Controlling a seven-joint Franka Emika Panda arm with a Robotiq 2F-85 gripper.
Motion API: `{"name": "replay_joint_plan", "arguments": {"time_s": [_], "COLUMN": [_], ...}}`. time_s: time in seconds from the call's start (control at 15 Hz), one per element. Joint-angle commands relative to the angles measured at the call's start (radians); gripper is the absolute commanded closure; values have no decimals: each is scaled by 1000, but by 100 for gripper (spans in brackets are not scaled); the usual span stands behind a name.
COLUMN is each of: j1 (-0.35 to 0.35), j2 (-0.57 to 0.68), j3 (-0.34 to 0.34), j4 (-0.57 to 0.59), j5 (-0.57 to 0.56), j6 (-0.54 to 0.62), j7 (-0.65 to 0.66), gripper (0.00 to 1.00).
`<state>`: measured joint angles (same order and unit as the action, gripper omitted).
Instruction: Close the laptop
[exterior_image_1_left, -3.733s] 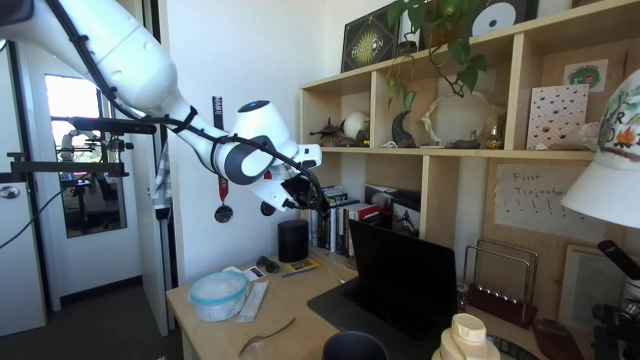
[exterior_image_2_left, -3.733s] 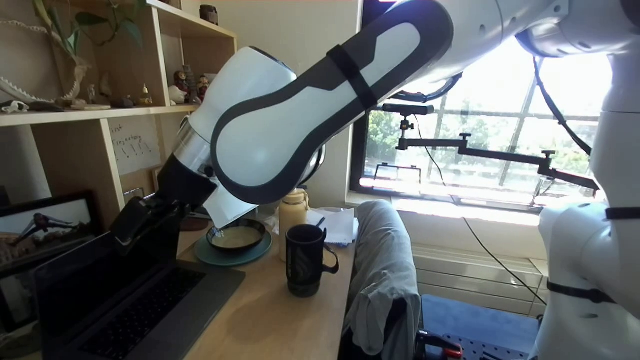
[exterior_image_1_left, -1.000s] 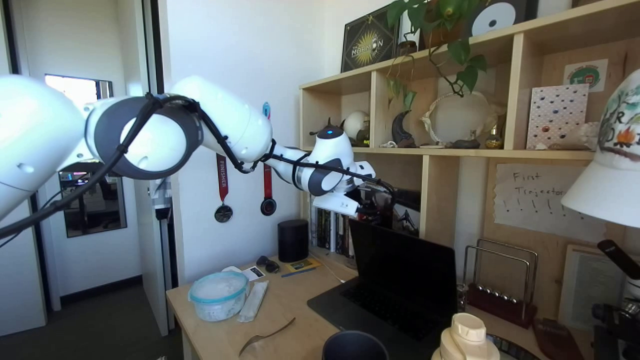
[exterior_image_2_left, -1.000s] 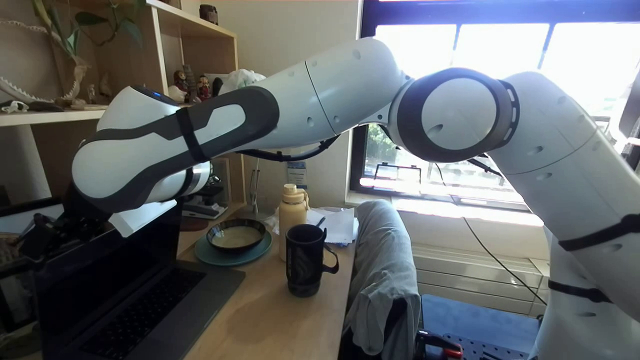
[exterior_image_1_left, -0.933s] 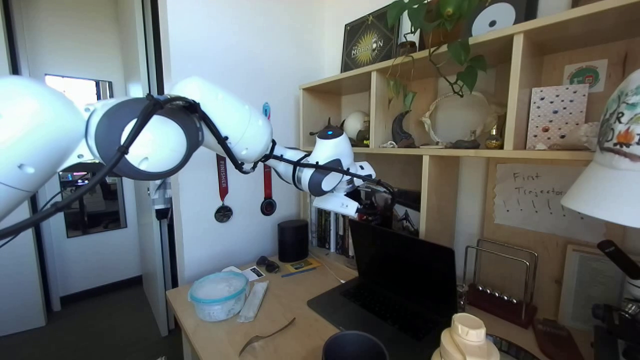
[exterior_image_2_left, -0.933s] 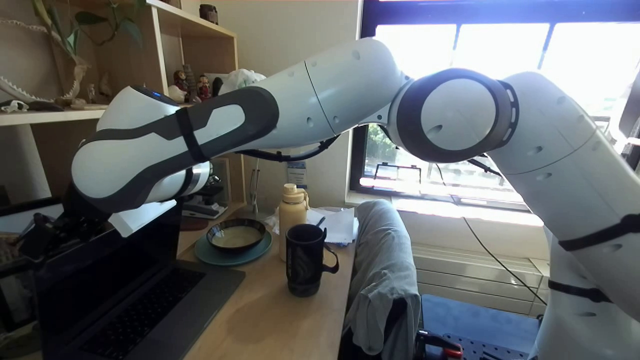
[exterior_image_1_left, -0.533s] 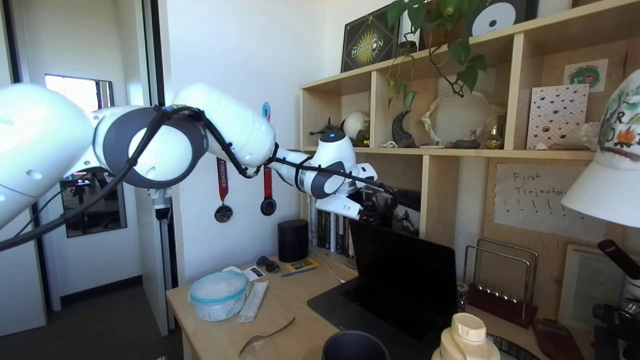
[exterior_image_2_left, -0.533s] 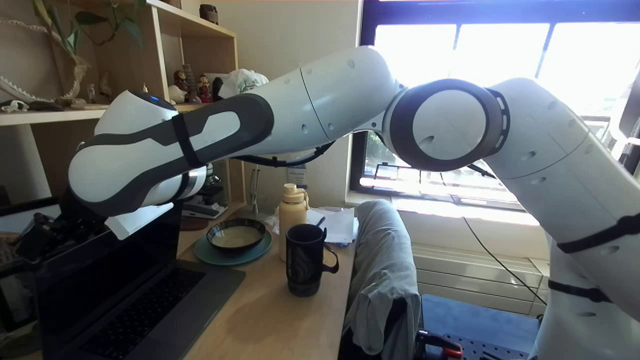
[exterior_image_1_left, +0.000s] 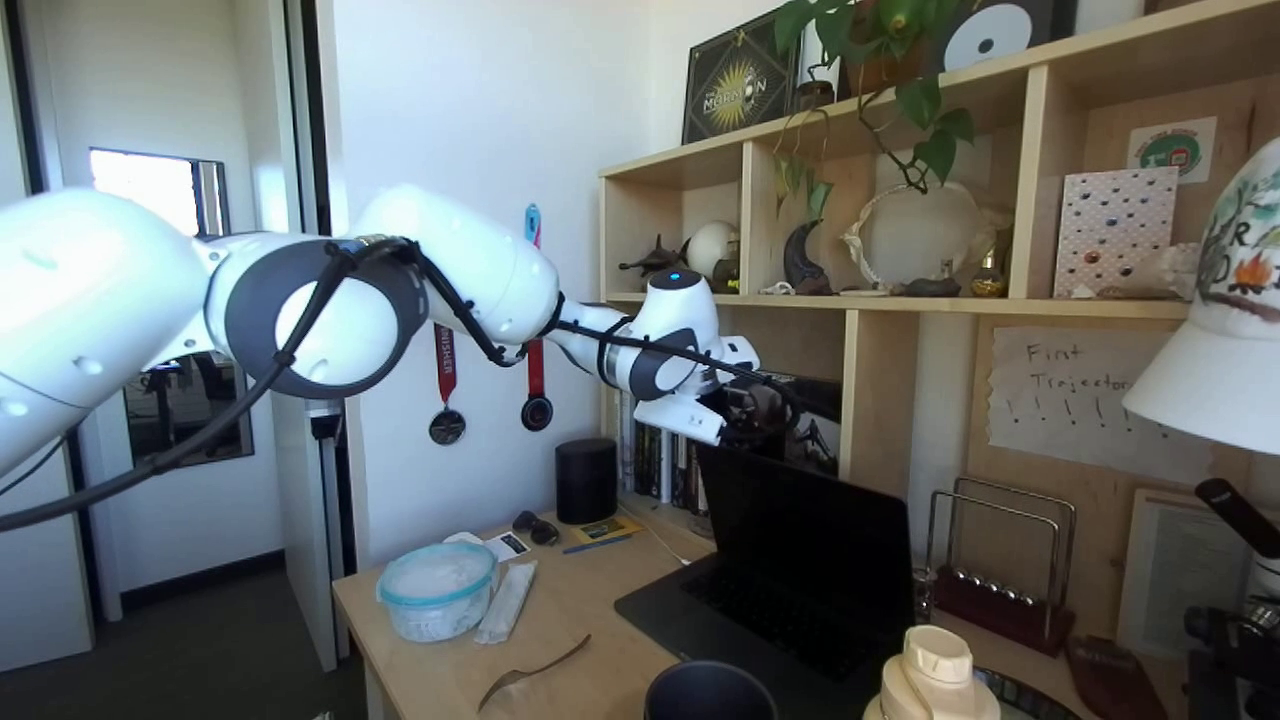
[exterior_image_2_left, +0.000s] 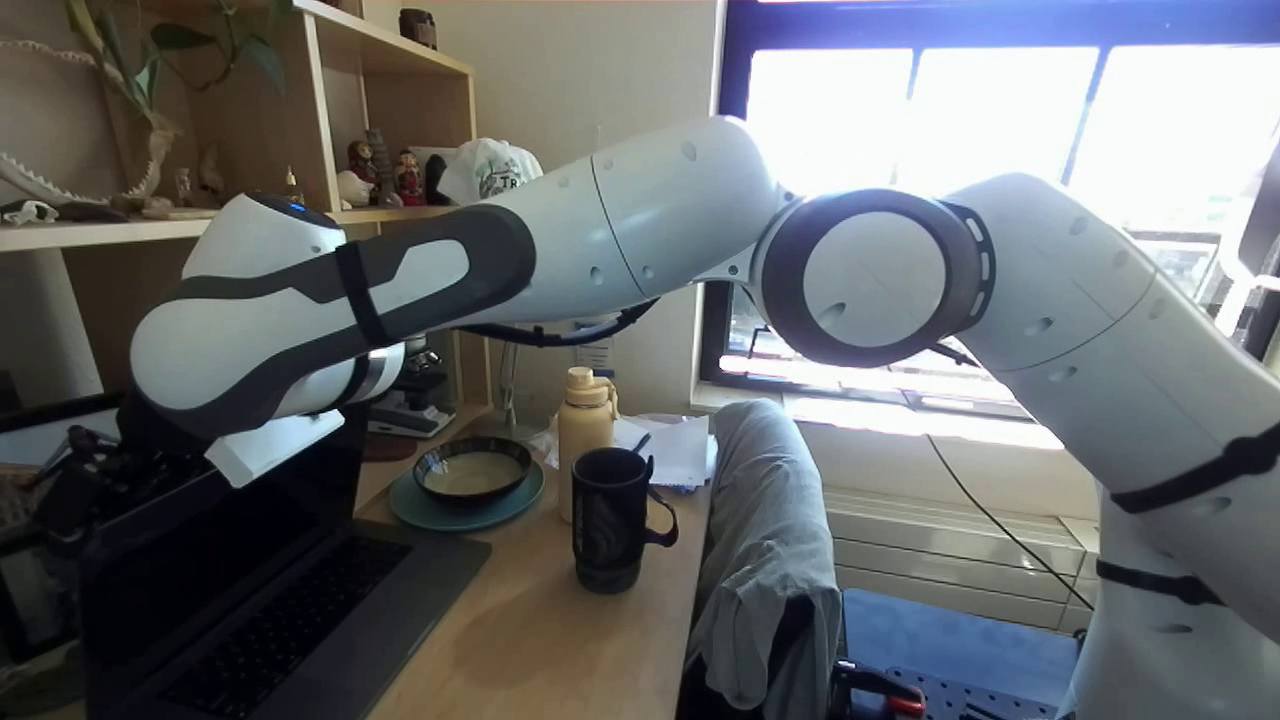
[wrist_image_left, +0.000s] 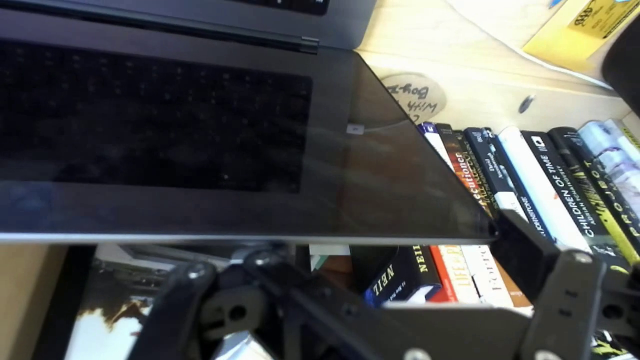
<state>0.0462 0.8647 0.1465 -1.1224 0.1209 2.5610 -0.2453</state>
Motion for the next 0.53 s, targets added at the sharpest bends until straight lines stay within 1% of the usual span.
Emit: {"name": "replay_joint_plan", "arguments": {"time_s": [0.0,0.27,0.4,0.47], "j1": [-11,-18,-18,-16], "j2": [-16,-22,-19,-16], "j3": [10,20,23,24], "j4": [41,83,89,84], "j5": [8,39,57,64], "j6": [-151,-300,-345,-347], "j7": [62,87,91,90], "gripper": [0,0,0,0]}}
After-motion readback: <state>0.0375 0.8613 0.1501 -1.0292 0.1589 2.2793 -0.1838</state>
